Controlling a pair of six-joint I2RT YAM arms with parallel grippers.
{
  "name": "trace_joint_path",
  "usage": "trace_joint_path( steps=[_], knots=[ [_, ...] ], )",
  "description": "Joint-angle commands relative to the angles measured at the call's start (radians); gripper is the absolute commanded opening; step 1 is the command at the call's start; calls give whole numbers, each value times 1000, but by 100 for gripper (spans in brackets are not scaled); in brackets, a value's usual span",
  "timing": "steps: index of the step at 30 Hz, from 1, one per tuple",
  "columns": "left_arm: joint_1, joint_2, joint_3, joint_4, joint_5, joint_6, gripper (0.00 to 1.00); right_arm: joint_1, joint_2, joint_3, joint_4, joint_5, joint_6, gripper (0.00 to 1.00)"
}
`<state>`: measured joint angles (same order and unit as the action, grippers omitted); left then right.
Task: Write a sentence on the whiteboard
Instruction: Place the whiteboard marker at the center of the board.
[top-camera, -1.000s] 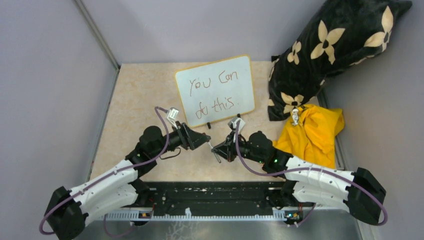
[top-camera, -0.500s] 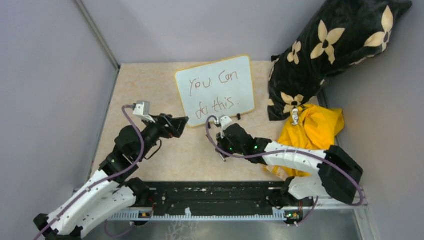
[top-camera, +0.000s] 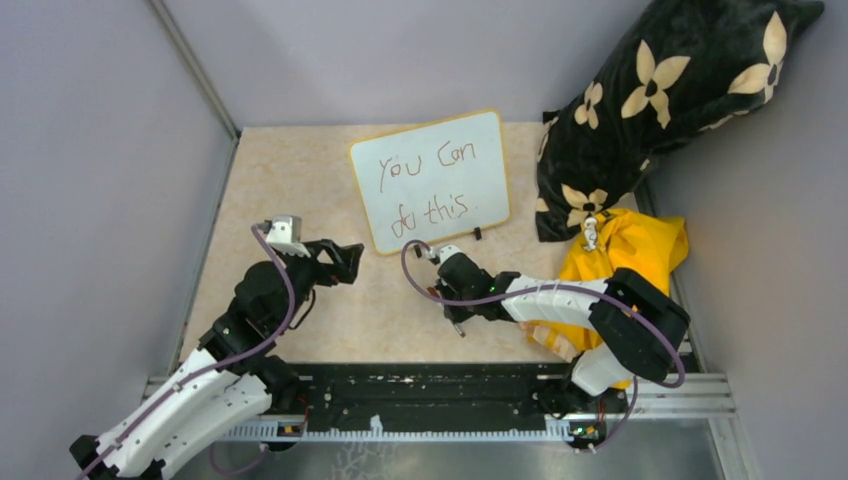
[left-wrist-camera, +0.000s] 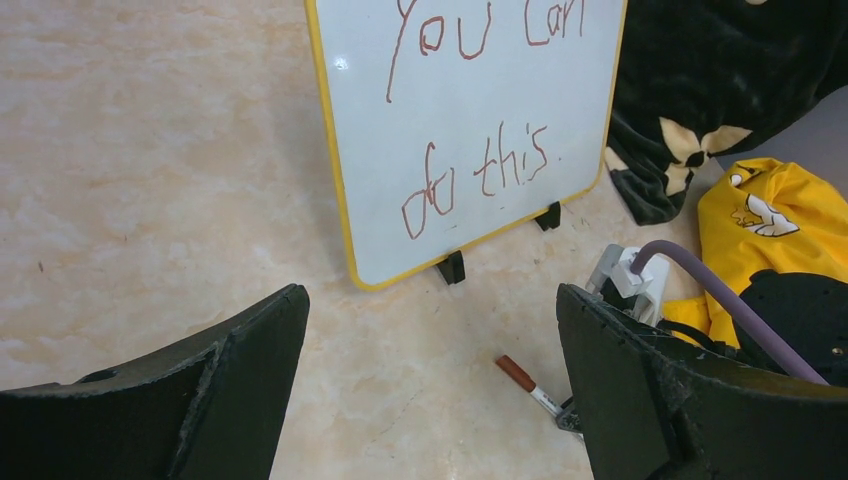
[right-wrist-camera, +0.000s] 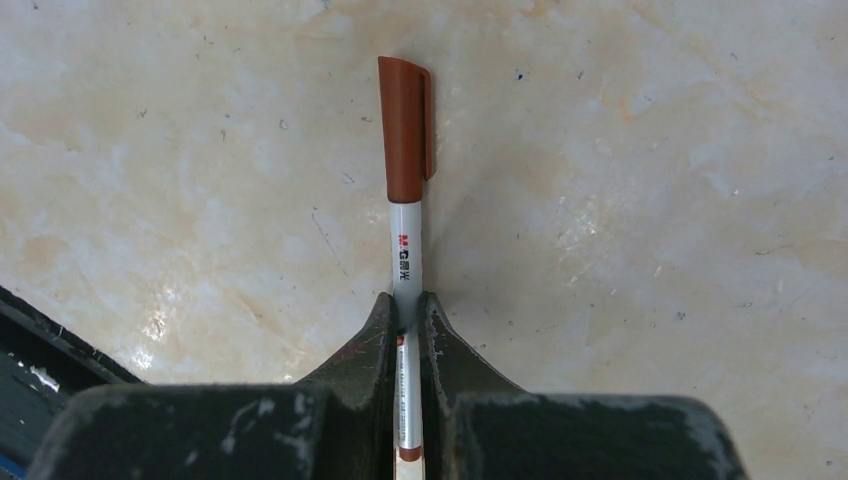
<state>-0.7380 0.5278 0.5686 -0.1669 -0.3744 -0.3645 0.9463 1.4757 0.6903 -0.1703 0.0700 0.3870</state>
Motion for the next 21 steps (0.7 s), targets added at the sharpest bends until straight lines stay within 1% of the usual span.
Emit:
trace_joint_path(
  steps=[1, 7, 12, 15, 19, 21],
  knots=[
    [0, -17, 0, -11, -12, 17, 99, -9, 7, 22, 18, 25, 21, 0],
    [0, -28, -1, -16, -19, 16, 99, -18, 20, 9, 15, 47, 40, 0],
    [0, -28, -1, -23, -25, 4, 99, -20, 22, -5, 22, 55, 54, 11],
    [0, -23, -2, -26, -34, -6, 99, -21, 19, -11, 24, 60, 58, 16],
    [0, -15, 6, -39, -44, -10, 99, -22, 14, -19, 31, 52, 60, 30],
    [0, -16, 8, -40, -48, -14, 99, -23, 4, -23, 31, 54, 63, 34]
  ],
)
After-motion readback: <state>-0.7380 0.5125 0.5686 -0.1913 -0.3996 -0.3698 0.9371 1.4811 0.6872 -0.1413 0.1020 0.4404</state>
